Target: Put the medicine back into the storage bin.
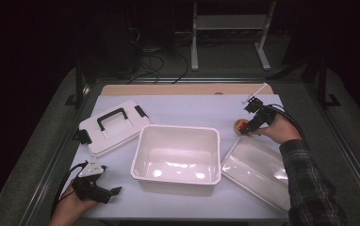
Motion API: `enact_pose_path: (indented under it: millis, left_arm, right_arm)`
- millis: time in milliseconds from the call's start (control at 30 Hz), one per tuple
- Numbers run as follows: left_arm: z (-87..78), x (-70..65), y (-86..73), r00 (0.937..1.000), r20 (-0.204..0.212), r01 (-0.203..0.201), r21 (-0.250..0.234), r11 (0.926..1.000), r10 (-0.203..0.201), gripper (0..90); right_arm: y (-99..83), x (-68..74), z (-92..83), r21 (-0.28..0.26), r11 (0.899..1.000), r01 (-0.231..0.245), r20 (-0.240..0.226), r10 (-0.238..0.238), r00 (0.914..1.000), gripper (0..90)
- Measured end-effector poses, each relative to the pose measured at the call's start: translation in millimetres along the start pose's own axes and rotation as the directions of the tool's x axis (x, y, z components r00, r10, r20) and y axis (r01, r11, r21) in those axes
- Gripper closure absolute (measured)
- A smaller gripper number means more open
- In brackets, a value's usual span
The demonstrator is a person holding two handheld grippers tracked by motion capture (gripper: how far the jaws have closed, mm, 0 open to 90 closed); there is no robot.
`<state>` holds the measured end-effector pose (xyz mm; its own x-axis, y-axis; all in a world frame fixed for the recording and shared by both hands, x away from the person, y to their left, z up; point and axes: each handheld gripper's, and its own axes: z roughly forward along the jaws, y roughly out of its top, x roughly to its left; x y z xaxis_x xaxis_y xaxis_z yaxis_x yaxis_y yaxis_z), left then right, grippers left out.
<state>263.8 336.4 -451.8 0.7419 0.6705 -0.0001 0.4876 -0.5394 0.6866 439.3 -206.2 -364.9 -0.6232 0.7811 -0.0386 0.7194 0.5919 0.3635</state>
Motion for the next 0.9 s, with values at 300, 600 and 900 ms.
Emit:
enact_pose_path:
  millis: [300, 600, 900]
  left_arm:
    - [0.0, 0.0, -0.1, 1.0, 0.0, 0.0, 0.0, 1.0, 0.0, 0.0]
    - [-0.1, 0.0, -0.1, 1.0, 0.0, 0.0, -0.001, 1.0, 0.0, 0.0]
    - [-0.1, -0.1, -0.1, 1.0, 0.0, 0.0, -0.001, 1.0, 0.0, 0.0]
  right_arm:
    - [23.0, -12.1, 19.8, 0.033, 0.999, -0.04, 0.033, 0.039, 0.9987, 13.2]
    - [29.0, -24.8, 43.5, 0.108, 0.989, -0.105, 0.009, 0.105, 0.9944, 13.0]
    - [29.9, -22.8, 62.8, 0.163, 0.98, -0.116, -0.009, 0.119, 0.9928, 13.1]
